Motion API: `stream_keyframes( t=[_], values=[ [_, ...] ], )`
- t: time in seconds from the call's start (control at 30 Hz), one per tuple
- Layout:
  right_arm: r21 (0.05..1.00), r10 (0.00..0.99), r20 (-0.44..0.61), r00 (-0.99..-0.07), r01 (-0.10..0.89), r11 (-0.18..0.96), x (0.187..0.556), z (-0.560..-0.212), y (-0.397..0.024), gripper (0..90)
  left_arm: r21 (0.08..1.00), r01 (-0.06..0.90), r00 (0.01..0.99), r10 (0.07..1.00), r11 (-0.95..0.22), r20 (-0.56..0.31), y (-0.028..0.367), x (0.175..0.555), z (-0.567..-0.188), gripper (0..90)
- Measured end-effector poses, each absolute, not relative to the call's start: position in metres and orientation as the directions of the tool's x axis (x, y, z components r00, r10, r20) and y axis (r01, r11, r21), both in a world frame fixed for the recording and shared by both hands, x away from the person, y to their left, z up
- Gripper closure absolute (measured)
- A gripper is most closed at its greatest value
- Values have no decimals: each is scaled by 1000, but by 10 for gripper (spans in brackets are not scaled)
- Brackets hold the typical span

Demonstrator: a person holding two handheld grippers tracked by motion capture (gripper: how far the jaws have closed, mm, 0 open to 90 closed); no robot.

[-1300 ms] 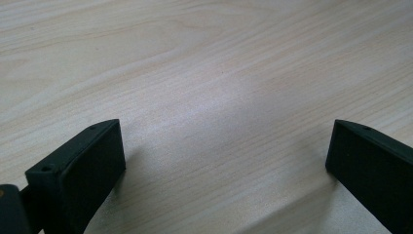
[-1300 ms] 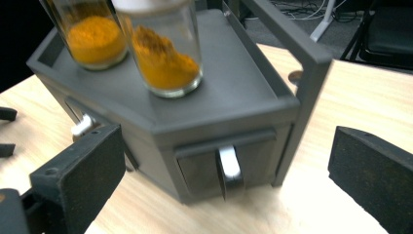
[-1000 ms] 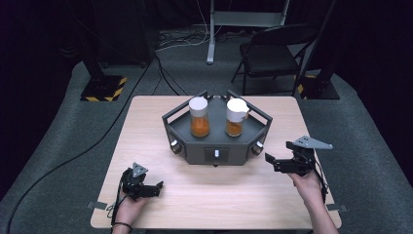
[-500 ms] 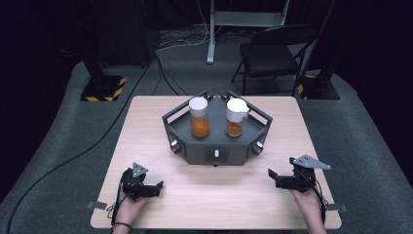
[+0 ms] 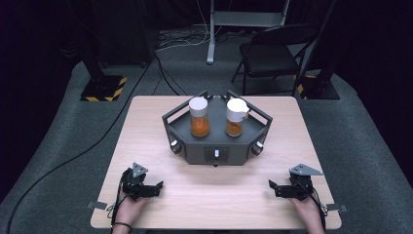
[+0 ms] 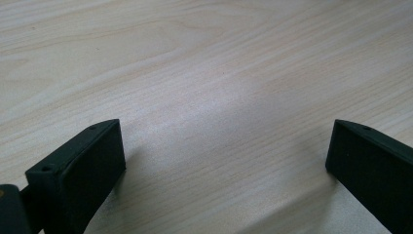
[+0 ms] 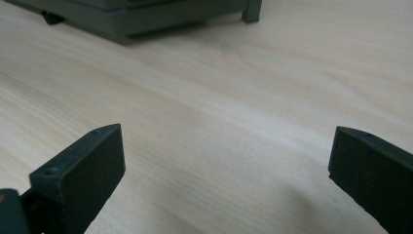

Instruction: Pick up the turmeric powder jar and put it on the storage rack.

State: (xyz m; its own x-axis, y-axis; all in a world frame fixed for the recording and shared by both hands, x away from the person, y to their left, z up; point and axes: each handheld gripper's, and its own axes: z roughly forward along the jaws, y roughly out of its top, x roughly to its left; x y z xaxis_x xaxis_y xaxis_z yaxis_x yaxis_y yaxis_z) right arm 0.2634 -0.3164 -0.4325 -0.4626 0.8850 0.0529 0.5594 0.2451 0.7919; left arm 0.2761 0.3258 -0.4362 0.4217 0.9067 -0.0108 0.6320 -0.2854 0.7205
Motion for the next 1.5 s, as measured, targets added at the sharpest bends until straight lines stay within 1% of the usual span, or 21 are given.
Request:
stream_keyframes(
  t=[0.13,0.27,0.47,0.6,0.73,0.87,1.5],
  values=[
    [749,881,40,-471,598,286,271,-432,-311,0,720,632,422,907,-286,-11,326,276,-436,5],
    [727,883,25,-469,615,306,274,-430,-305,0,720,632,422,907,-286,-11,326,276,-436,5],
    [721,883,-12,-470,608,334,273,-429,-298,0,720,632,422,907,-285,-11,326,276,-436,5],
    [722,887,-12,-461,610,327,272,-430,-297,0,720,632,421,907,-285,-11,326,276,-436,5],
    [722,908,-9,-419,626,296,270,-430,-292,0,720,632,421,907,-285,-11,326,276,-436,5],
    [722,914,-10,-405,629,287,269,-430,-291,0,721,632,421,907,-283,-12,326,276,-436,5],
    [721,906,-8,-424,625,299,271,-429,-292,0,721,632,421,907,-284,-13,326,276,-436,5]
  ],
)
